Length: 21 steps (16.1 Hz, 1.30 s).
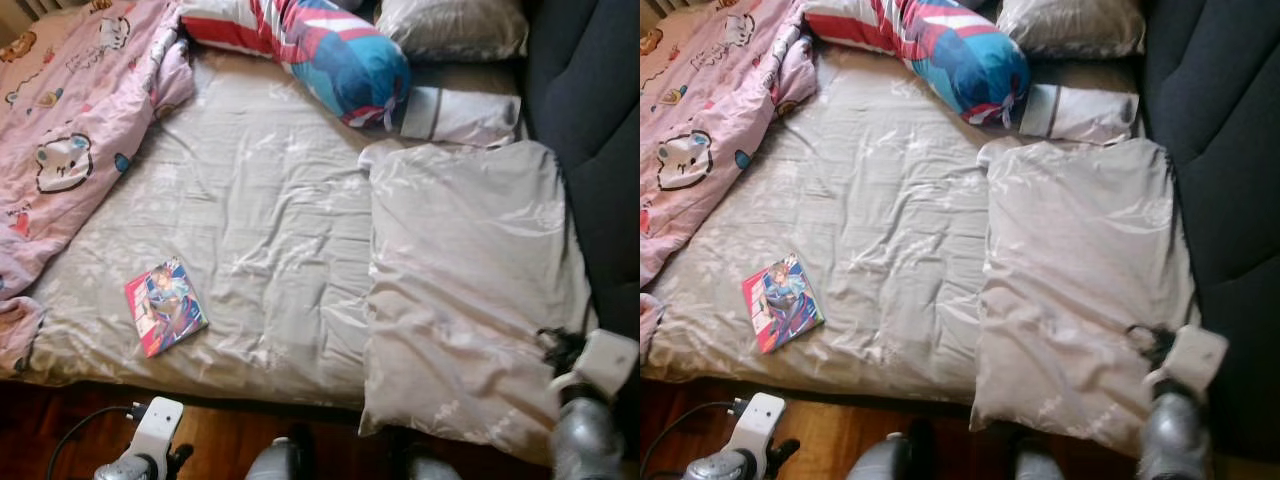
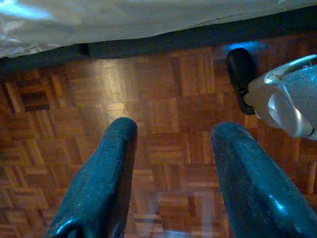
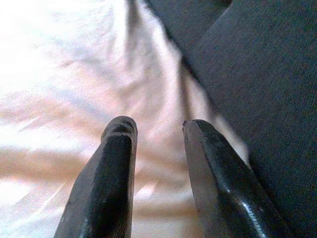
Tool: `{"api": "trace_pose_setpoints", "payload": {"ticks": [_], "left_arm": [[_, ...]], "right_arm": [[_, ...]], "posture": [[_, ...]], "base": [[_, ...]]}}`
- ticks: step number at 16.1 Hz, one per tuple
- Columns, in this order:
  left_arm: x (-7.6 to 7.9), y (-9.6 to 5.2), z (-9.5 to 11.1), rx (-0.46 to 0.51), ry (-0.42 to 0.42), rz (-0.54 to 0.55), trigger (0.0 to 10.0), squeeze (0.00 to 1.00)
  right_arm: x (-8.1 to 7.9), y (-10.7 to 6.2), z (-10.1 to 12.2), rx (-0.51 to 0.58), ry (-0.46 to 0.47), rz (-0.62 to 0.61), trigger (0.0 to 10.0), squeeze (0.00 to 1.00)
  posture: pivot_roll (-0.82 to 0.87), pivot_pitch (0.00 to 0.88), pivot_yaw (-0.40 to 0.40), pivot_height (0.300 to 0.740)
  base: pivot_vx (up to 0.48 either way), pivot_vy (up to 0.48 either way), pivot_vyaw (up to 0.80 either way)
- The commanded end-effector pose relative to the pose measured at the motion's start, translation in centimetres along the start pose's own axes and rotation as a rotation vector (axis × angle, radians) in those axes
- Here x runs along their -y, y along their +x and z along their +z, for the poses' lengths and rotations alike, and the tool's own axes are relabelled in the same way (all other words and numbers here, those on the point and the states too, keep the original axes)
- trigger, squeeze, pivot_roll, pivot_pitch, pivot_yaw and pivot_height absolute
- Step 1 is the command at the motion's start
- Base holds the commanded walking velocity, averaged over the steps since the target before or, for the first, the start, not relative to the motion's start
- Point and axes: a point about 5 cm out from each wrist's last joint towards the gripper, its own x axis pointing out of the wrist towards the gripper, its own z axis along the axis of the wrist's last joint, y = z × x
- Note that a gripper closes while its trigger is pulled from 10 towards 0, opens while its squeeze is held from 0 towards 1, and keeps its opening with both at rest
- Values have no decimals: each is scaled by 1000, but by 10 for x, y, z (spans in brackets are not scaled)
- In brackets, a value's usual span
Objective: Clean up the room
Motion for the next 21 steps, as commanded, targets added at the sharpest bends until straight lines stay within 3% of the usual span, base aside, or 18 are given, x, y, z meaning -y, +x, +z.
{"api": "trace_pose_setpoints", "payload": {"ticks": [1,2,3,5,8,13,16,19,21], "left_arm": [[-1,-4,-20,-67,-21,8,10000,0],[0,-4,-19,-67,-22,7,10000,0],[1,-4,-19,-66,-24,6,10000,0],[3,-3,-18,-63,-33,9,10000,0],[7,-2,-18,-58,-56,17,10000,0],[19,2,-14,-46,-119,27,10000,0],[22,3,-11,-44,-139,32,10000,0],[21,4,-9,-38,-136,38,10000,0],[20,3,-12,-45,-178,57,10000,0]], "right_arm": [[-3,-12,-18,-61,10,18,10000,0],[-14,-21,-35,-145,13,76,10000,0],[-33,-39,-60,-278,-45,192,10000,0],[-41,-52,-77,-378,-67,250,10000,0],[-35,-65,-93,-491,-89,191,10000,0],[-36,-51,-84,-498,-152,235,10000,0],[-34,-51,-86,-533,-166,228,10000,0],[-35,-83,-115,-698,-190,247,10000,0],[-33,-93,-123,-738,-179,233,10000,0]], "posture": [[-25,247,89,740],[-35,241,82,740],[-39,235,76,740],[-42,221,70,740],[-55,173,49,740],[-90,93,-8,740],[-76,78,-8,740],[-64,62,-3,740],[-63,60,-3,740]], "base": [[0,0,0],[0,0,0],[0,0,0],[0,0,0],[0,0,0],[0,0,0],[0,0,0],[0,0,0],[0,0,0]]}}
